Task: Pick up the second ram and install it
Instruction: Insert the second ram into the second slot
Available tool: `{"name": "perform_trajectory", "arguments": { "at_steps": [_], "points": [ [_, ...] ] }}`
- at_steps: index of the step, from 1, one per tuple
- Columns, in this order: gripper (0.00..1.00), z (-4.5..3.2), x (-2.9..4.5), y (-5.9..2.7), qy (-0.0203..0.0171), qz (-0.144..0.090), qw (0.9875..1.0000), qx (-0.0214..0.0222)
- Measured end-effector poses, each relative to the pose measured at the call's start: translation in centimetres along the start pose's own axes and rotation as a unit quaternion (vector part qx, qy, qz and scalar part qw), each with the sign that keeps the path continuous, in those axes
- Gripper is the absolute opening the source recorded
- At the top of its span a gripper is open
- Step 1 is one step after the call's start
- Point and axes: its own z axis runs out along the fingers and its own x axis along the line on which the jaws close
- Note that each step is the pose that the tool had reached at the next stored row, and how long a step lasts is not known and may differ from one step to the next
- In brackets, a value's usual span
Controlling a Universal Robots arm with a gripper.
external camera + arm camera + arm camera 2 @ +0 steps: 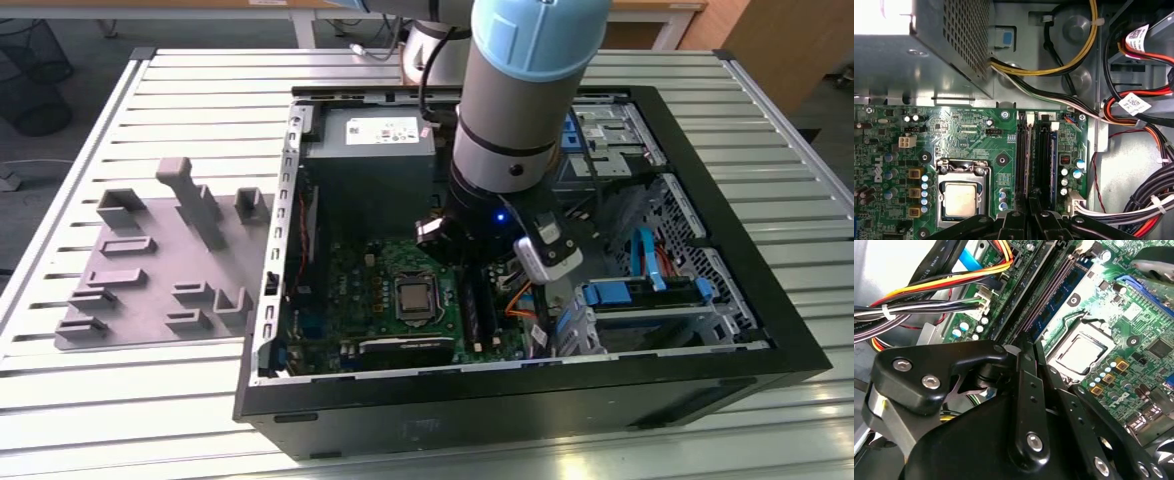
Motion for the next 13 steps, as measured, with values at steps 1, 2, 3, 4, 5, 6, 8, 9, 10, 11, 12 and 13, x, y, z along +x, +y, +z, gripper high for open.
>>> {"name": "perform_trajectory", "arguments": {
  "at_steps": [1,2,3,4,5,6,8,9,10,11,12,13],
  "points": [
    [0.14,-0.14,0.00,0.00,0.0001,0.000,1.0000,0.0001],
    [0.14,-0.28,0.01,0.00,0.0001,0.000,1.0000,0.0001],
    [0.14,-0.47,0.02,0.00,0.0002,0.000,1.0000,0.0000],
    [0.14,-0.66,0.02,0.00,0.0001,0.000,1.0000,-0.0001],
    [0.14,-0.80,0.02,0.01,0.0000,0.000,1.0000,-0.0002],
    [0.14,-0.87,0.02,0.01,0.0000,0.000,1.0000,-0.0002],
    [0.14,-0.94,0.02,0.01,0.0002,0.000,1.0000,-0.0003],
    [0.14,-1.00,0.02,0.01,0.0005,0.000,1.0000,-0.0002],
    [0.14,-1.08,0.02,0.01,0.0008,0.000,1.0000,-0.0002],
    [0.14,-1.19,0.02,0.01,0.0009,0.000,1.0000,-0.0002],
    [0.14,-1.33,0.03,0.01,0.0010,0.000,1.0000,-0.0001],
    [0.14,-1.50,0.03,0.01,0.0010,0.000,1.0000,-0.0002]
  ]
}}
